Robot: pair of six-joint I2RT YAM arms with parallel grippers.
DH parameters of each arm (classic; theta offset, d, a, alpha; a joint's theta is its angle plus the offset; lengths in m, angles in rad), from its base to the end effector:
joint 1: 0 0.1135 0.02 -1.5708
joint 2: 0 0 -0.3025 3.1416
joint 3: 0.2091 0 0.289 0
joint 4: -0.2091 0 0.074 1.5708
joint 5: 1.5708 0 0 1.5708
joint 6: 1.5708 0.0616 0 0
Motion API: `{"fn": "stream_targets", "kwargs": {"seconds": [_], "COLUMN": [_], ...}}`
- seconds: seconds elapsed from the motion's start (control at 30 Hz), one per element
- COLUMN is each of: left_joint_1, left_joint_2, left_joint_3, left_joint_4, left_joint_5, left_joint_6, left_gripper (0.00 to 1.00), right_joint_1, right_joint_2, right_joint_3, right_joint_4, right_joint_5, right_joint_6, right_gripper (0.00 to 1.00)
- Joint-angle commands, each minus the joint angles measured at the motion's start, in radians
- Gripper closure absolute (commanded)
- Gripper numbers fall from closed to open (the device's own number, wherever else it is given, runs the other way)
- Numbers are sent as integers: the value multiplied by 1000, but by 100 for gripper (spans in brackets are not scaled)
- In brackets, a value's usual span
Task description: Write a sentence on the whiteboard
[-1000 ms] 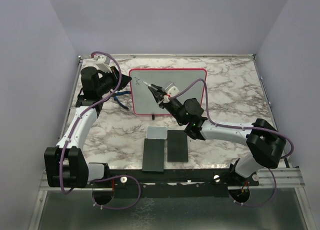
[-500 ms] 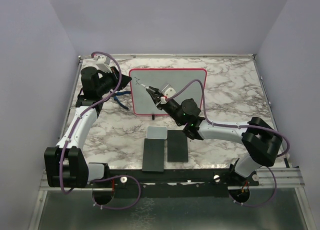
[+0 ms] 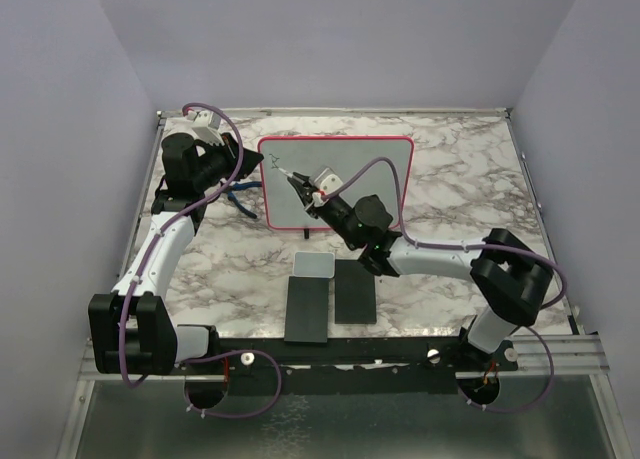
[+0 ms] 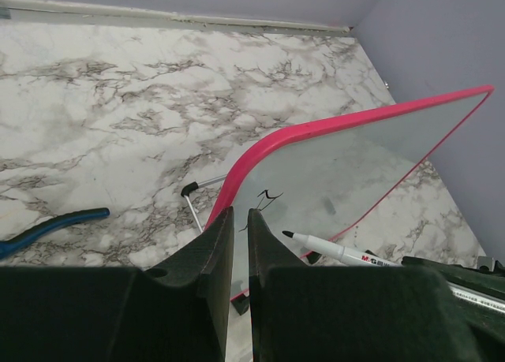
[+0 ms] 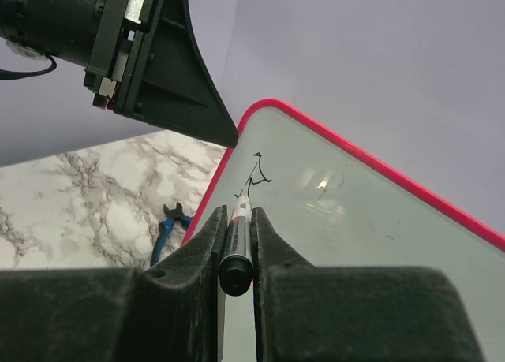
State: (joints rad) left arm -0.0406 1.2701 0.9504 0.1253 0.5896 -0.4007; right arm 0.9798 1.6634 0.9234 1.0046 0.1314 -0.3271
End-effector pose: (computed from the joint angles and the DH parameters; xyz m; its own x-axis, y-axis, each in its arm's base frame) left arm 0.3388 -0.0480 0.3463 -0.4035 -0.3081 -0.8615 0.4577 0.7474 -0.4816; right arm 0.2449 0.3505 0.3037 0.3799 -0.0056 -0.9250 -0.6660 0.6923 -0.2777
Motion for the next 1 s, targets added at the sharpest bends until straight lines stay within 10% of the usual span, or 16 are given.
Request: {"fn": "stream_targets", "kwargs": {"seconds": [0.0, 0.97], "left_joint_1": [-1, 0], "left_joint_2": [-11, -14], "left_joint_3": [-7, -7], "left_joint_4": [-4, -4], "left_joint_5": [-11, -7], "left_joint_6": [14, 13], "left_gripper": [87, 87], "right_joint_1": [0, -10], "right_joint_2": [34, 81], "right_joint_3": [38, 66], "right_joint_4": [41, 53], "right_joint_5": [13, 87], "right_joint_6": [-24, -40], "right_gripper": [99, 99]}}
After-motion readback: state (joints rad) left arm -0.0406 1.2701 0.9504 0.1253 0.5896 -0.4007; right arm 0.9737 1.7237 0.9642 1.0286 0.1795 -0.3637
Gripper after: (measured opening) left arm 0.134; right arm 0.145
